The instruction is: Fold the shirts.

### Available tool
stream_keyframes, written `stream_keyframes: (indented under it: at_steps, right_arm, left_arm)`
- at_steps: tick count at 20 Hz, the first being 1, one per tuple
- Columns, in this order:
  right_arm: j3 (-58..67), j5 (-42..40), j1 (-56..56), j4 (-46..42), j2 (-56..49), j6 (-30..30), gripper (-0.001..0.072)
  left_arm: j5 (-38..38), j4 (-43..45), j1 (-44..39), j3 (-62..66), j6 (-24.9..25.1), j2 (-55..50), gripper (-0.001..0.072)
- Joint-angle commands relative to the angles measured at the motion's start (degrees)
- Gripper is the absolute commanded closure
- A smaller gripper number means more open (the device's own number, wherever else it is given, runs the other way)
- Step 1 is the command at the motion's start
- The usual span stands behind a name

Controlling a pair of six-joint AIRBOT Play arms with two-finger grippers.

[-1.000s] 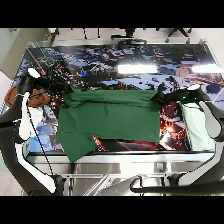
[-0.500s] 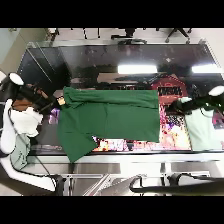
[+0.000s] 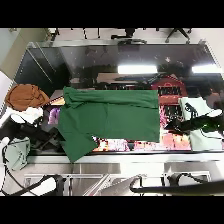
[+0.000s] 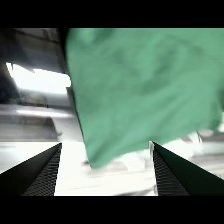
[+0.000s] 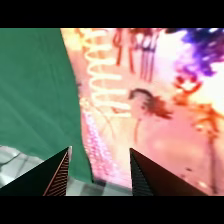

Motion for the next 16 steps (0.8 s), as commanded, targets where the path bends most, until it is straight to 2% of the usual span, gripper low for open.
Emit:
stream_keyframes:
  at_steps: [1, 6, 7, 8, 9, 14, 15, 16]
  right_arm:
    - [-1.70, -0.28, -0.13, 6.38, -2.29, -3.78, 0.0284]
    - [-1.75, 0.42, -0.13, 7.65, -7.06, -5.46, 0.0283]
    - [-1.75, 0.39, -0.13, 7.65, -7.56, -5.68, 0.0282]
    - [-1.77, 0.37, -0.13, 7.63, -7.93, -5.88, 0.0282]
    - [-1.79, 0.37, -0.13, 7.63, -8.24, -5.88, 0.0282]
    - [-3.15, -0.22, 5.11, 7.65, -9.60, -6.40, 0.0284]
    - [-3.15, 0.17, 6.99, 7.65, -9.81, -6.97, 0.0292]
    - [-3.13, 1.01, 8.57, 7.76, -9.73, -6.99, 0.0333]
  left_arm:
    - [11.61, -0.63, -1.99, -8.22, -0.04, 1.60, 0.0101]
    - [21.90, -9.14, -8.37, -7.93, 3.06, -2.14, 0.0121]
    - [22.10, -9.55, -9.44, -6.69, 3.10, -2.82, 0.0245]
    - [21.40, -9.53, -10.40, -5.25, 4.13, -3.21, 0.0625]
    - [20.37, -9.51, -11.21, -3.89, 5.42, -3.17, 0.0694]
    - [12.81, -9.44, -12.57, 3.80, 7.06, -0.35, 0.0694]
    - [11.10, -9.03, -12.59, 5.55, 7.08, 0.50, 0.0694]
    - [9.25, -9.05, -12.59, 7.02, 7.08, 1.57, 0.0694]
